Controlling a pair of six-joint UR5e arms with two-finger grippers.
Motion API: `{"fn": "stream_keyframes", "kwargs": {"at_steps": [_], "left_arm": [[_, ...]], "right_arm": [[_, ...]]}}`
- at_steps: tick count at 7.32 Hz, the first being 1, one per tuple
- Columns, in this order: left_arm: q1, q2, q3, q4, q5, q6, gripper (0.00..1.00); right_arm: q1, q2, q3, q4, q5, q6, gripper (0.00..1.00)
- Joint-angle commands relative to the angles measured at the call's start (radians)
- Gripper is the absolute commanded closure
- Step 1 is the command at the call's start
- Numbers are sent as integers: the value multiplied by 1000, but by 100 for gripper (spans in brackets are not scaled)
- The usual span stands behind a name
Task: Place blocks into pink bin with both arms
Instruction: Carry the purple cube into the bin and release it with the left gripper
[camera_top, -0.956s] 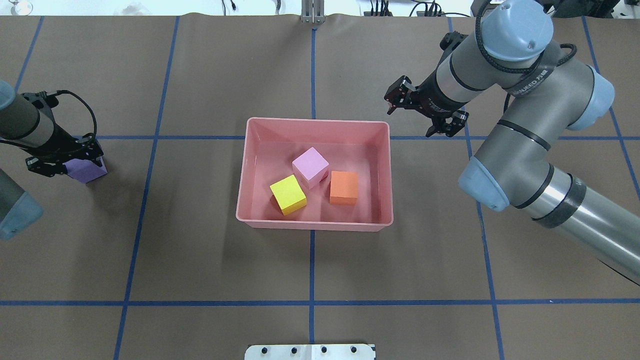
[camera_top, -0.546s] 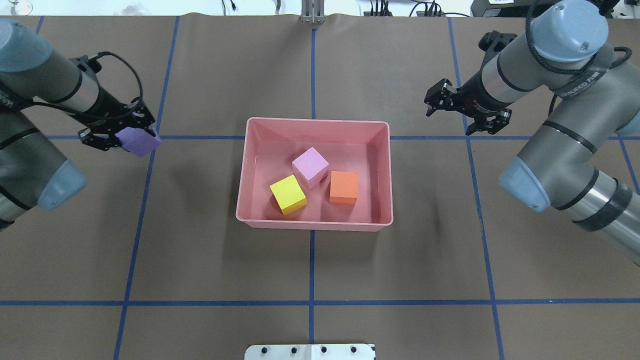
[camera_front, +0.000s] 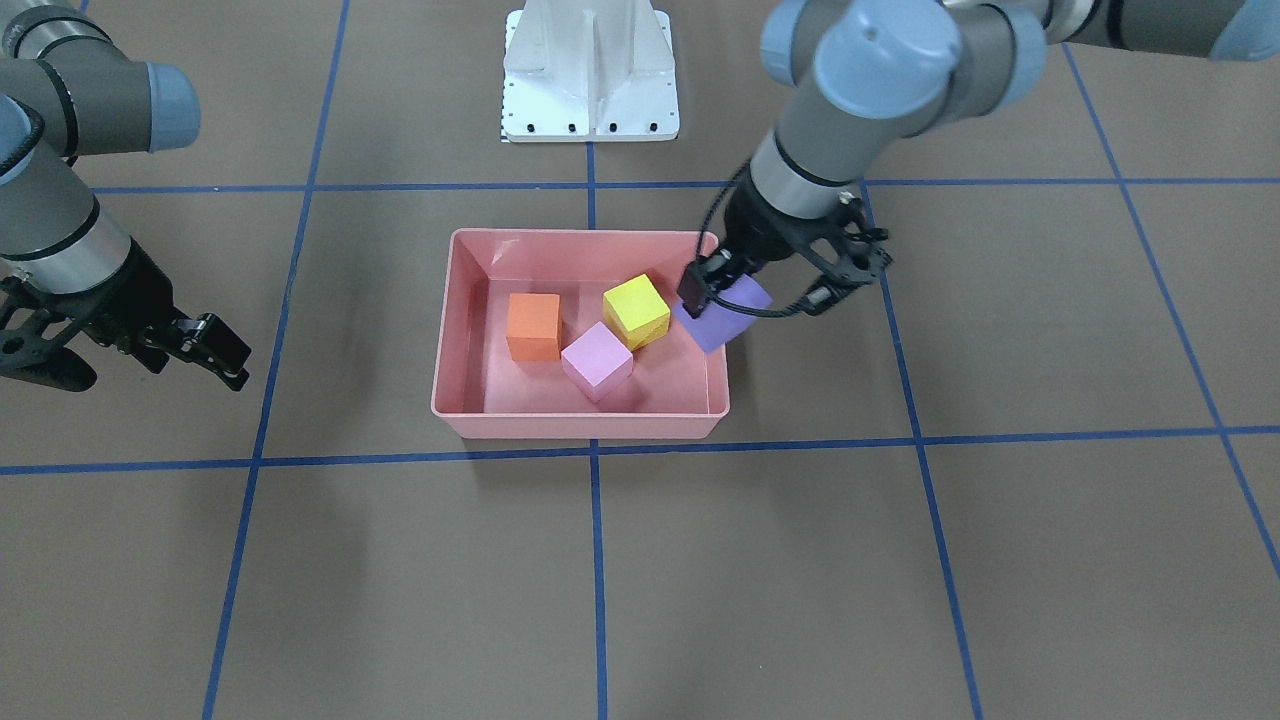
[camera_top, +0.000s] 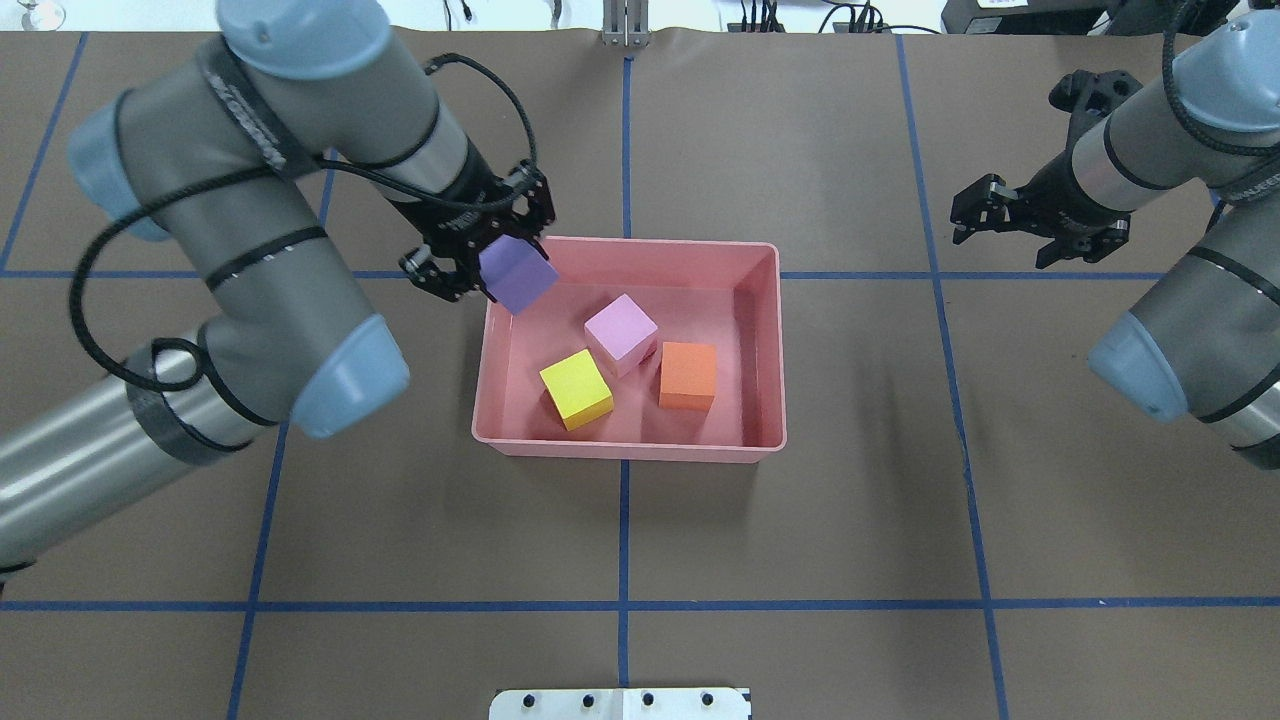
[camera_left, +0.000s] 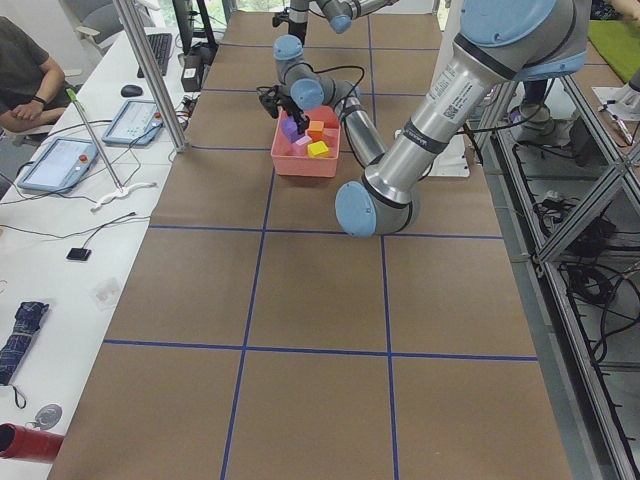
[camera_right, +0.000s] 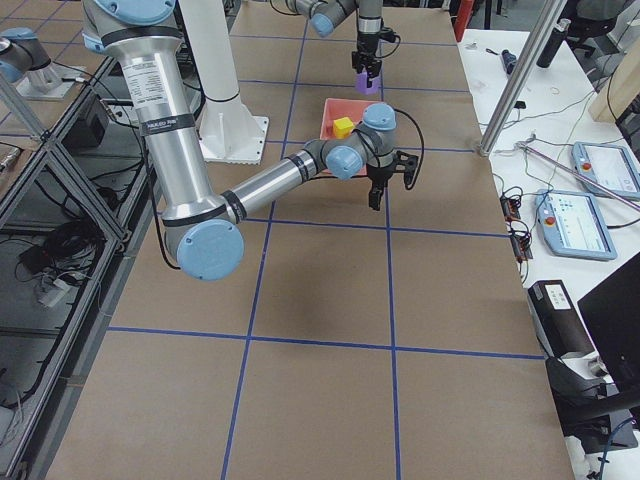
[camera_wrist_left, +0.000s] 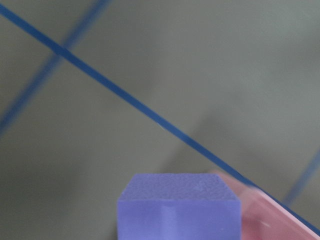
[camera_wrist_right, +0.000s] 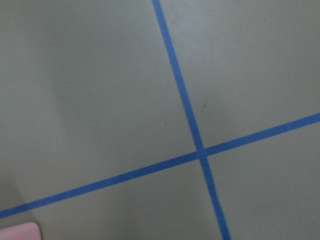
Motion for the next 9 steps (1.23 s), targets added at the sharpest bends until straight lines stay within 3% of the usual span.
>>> {"fn": "stream_keyframes", "kwargs": {"at_steps": [1,5,6,7,8,9], "left_arm": [[180,-60,11,32,157,-95,100],[230,-146,148,22,174,-86,100],[230,-146,159,20,174,-84,83],[239,-145,162,22,174,-84,58],[245,-145,166,20,183,-82,45],[247,-145,166,22,186,-81,0]], "right_arm": [[7,-11,-3,0,1,-26,0],[7,-14,-3,0,1,-26,0],[7,-14,-3,0,1,-26,0],[6,-16,-6,0,1,-26,0],[6,-16,-6,0,1,-26,0],[6,-16,-6,0,1,-26,0]]}}
